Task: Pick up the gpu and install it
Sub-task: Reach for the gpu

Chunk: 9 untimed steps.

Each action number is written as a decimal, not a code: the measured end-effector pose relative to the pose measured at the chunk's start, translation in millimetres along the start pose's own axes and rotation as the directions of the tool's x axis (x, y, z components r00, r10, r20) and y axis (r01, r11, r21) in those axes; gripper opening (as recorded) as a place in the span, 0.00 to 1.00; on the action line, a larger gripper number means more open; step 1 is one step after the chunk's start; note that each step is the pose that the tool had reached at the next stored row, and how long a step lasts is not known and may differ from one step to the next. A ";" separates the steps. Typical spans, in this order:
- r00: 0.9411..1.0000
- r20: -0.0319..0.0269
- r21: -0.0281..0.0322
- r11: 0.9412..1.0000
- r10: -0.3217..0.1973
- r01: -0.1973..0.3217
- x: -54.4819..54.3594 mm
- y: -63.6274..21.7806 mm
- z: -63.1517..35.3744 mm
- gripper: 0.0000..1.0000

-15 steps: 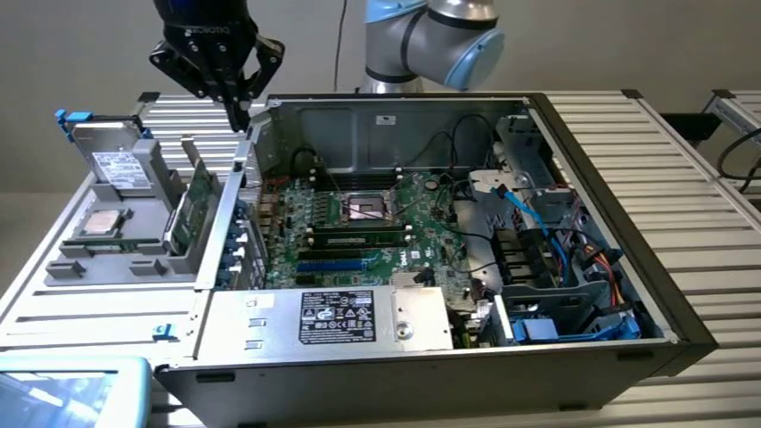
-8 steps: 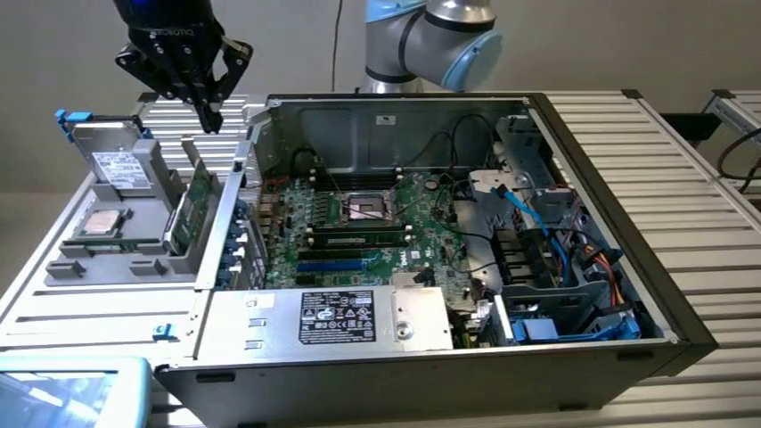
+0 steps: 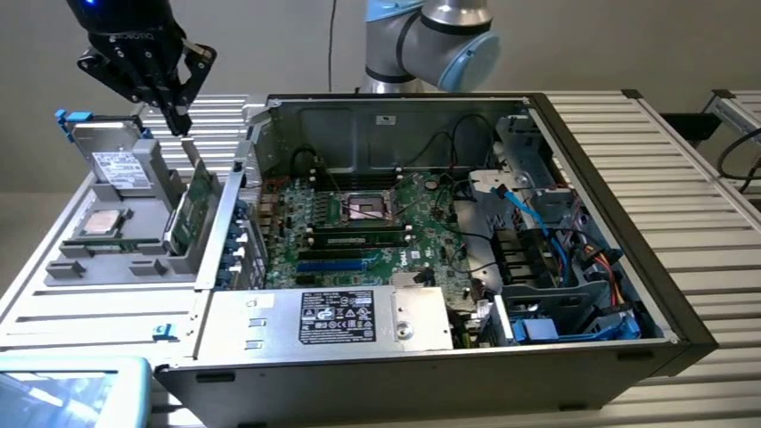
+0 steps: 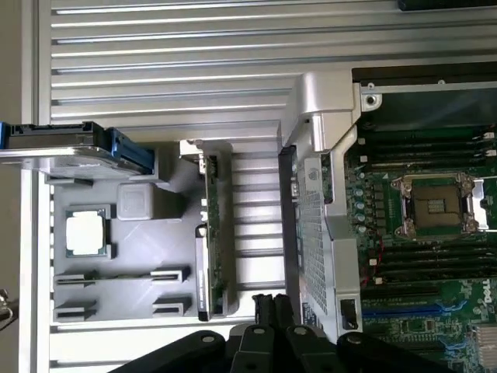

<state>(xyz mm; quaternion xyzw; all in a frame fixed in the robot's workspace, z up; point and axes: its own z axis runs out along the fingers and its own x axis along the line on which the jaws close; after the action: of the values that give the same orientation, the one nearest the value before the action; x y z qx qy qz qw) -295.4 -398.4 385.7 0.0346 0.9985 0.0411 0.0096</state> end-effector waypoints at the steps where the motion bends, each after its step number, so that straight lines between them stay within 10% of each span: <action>1: 1.000 0.000 0.000 1.000 0.000 0.000 4.5 -0.3 0.3 0.12; 9: 1.000 0.000 -0.001 1.000 0.000 0.000 40.2 -1.2 3.5 0.12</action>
<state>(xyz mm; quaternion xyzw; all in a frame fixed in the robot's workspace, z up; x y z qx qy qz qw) -335.5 -396.4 381.4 0.0345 0.9985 0.0417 0.0095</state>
